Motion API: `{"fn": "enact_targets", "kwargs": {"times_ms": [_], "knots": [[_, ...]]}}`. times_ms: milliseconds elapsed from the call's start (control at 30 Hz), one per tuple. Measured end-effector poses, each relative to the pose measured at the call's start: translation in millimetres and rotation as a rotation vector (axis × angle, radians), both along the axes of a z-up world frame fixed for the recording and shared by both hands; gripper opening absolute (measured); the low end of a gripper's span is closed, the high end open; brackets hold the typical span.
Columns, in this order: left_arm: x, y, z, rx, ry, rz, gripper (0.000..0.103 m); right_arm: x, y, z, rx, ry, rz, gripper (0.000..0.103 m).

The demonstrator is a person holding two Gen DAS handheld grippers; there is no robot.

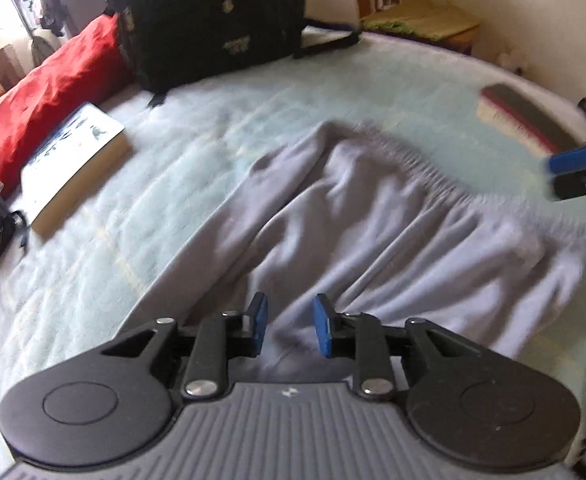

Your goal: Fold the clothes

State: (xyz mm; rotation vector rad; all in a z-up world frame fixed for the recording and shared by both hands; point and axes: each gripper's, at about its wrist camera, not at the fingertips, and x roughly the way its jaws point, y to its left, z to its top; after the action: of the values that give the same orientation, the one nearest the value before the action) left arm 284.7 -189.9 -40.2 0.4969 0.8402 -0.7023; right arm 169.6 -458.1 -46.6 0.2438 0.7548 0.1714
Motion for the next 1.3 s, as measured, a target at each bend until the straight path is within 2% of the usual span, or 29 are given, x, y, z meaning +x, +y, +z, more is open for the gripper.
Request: {"fn": "enact_targets", "kwargs": {"times_ms": [133,233,433,633,767,1000,1067,1133,1167,1300], "knots": [[-9.3,-22.9,9.1,-0.017,-0.011,-0.077,0.039,32.4,-8.2,-15.2,-0.022,0.089,0.019,0.030],[-4.4,-34.0,2.3,-0.005,-0.002,-0.089,0.040,46.2,-4.4,-27.9,-0.024,0.144,0.065,0.028],[-0.2,-31.7,-16.0,0.042,0.033,-0.063,0.040,44.8,20.7,-22.8,0.018,0.084,0.166,0.028],[0.5,-26.6,-19.2,0.047,0.034,-0.056,0.046,47.5,38.1,-28.1,-0.002,0.075,0.183,0.029],[-0.7,-25.2,-20.3,0.042,0.034,-0.055,0.047,54.9,30.5,-31.4,0.062,0.092,0.172,0.030],[-0.7,-21.6,-22.1,0.022,0.040,-0.047,0.048,73.8,7.7,-45.4,0.328,0.155,0.127,0.033],[-0.7,-21.1,-22.3,0.019,0.041,-0.045,0.048,78.4,4.7,-50.3,0.365,0.166,0.121,0.030],[-1.4,-20.2,-21.0,0.014,0.035,-0.043,0.049,79.6,3.7,-52.8,0.360,0.164,0.106,0.008],[-1.9,-19.6,-20.1,0.011,0.031,-0.041,0.048,78.8,3.2,-52.6,0.340,0.161,0.098,0.005],[-7.6,-17.1,-9.7,-0.004,-0.010,-0.045,0.048,75.3,-10.6,-46.8,0.328,0.130,0.048,0.006]]}}
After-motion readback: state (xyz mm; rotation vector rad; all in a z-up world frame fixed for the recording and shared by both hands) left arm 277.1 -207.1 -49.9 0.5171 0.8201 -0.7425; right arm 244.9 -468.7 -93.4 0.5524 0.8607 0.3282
